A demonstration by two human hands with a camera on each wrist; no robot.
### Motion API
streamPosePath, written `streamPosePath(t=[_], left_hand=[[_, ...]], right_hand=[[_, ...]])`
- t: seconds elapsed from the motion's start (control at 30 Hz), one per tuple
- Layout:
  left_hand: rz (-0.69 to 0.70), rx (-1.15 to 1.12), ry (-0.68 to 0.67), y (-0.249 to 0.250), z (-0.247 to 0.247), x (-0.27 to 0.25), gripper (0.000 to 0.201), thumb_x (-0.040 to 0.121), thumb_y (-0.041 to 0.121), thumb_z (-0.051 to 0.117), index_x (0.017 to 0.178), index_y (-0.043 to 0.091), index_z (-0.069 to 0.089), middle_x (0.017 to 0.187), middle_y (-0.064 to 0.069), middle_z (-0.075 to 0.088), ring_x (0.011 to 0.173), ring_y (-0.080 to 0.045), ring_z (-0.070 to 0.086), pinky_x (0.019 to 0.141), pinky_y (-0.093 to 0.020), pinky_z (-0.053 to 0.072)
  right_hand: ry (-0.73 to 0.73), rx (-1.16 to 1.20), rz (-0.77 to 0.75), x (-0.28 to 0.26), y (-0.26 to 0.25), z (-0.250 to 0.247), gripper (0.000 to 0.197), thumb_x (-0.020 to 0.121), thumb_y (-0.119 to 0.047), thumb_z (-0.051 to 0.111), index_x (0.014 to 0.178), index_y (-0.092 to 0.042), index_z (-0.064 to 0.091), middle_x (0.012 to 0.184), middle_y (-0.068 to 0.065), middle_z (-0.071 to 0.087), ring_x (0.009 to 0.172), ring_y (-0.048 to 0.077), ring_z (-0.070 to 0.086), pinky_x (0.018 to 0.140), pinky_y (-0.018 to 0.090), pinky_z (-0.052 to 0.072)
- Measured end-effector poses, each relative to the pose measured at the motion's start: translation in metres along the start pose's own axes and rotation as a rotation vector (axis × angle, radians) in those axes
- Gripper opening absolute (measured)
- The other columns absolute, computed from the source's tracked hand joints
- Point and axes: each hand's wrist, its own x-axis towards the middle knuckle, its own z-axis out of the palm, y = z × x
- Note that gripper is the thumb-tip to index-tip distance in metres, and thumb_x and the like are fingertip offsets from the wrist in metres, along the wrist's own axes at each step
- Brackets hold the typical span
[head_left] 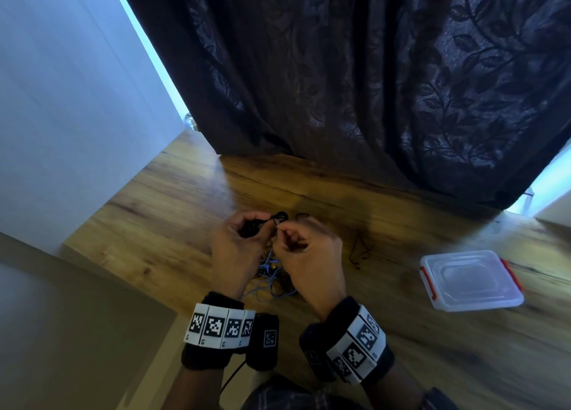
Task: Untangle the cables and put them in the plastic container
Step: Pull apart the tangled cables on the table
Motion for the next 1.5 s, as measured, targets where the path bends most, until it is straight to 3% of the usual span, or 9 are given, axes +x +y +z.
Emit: streamPosePath(t=[0.17, 0.37, 0.6, 1.0, 1.37, 1.5], left_hand=[[0.005, 0.014, 0.002, -0.0002, 0.0003, -0.0017, 0.017, 0.083, 0.011, 0.078, 0.088, 0.026, 0.073, 0.085, 0.002, 0.076, 0.079, -0.015, 0.073, 0.072, -0.034, 0.061], [0.016, 0.002, 0.000, 0.0059, 0.0000, -0.0043, 0.023, 0.082, 0.008, 0.078, 0.083, 0.030, 0.070, 0.081, 0.007, 0.074, 0.075, -0.012, 0.071, 0.063, -0.017, 0.056], [-0.003, 0.003, 0.004, 0.0019, -0.0014, -0.0028, 0.021, 0.083, 0.009, 0.077, 0.086, 0.029, 0.072, 0.079, 0.004, 0.075, 0.075, -0.024, 0.072, 0.069, -0.043, 0.060], [0.003, 0.016, 0.008, 0.0036, -0.0017, -0.0035, 0.019, 0.083, 0.010, 0.077, 0.086, 0.027, 0.071, 0.079, 0.007, 0.074, 0.073, -0.013, 0.071, 0.067, -0.032, 0.060], [-0.013, 0.030, 0.002, -0.0003, -0.0019, -0.0024, 0.013, 0.082, 0.012, 0.079, 0.091, 0.021, 0.074, 0.084, 0.003, 0.076, 0.077, -0.017, 0.072, 0.072, -0.040, 0.061], [-0.002, 0.047, 0.010, -0.0012, -0.0018, -0.0013, 0.013, 0.082, 0.013, 0.079, 0.092, 0.020, 0.075, 0.086, 0.004, 0.076, 0.079, -0.013, 0.072, 0.073, -0.035, 0.061]], right_hand=[[0.004, -0.024, -0.018, 0.0001, -0.0006, -0.0004, 0.012, 0.082, -0.004, 0.074, 0.087, -0.014, 0.075, 0.084, -0.008, 0.062, 0.070, 0.004, 0.060, 0.065, 0.017, 0.051], [-0.006, -0.004, -0.015, -0.0012, -0.0009, -0.0002, 0.012, 0.082, -0.004, 0.076, 0.090, -0.013, 0.075, 0.086, -0.004, 0.063, 0.072, 0.006, 0.060, 0.066, 0.025, 0.054], [-0.010, 0.002, -0.019, -0.0010, -0.0006, 0.0005, 0.012, 0.083, -0.002, 0.074, 0.089, -0.012, 0.075, 0.085, -0.003, 0.063, 0.072, 0.007, 0.061, 0.066, 0.026, 0.053], [-0.013, -0.005, 0.000, -0.0006, -0.0003, 0.0007, 0.014, 0.084, -0.005, 0.074, 0.095, -0.014, 0.076, 0.088, -0.004, 0.065, 0.074, 0.006, 0.063, 0.068, 0.026, 0.055], [-0.005, -0.014, -0.007, 0.0008, -0.0020, 0.0003, 0.012, 0.085, -0.005, 0.074, 0.092, -0.015, 0.075, 0.088, -0.004, 0.064, 0.072, 0.006, 0.062, 0.067, 0.019, 0.054], [-0.022, -0.015, -0.006, 0.0004, -0.0028, 0.0002, 0.011, 0.086, -0.006, 0.073, 0.093, -0.014, 0.075, 0.089, -0.006, 0.064, 0.073, 0.005, 0.062, 0.068, 0.019, 0.054]])
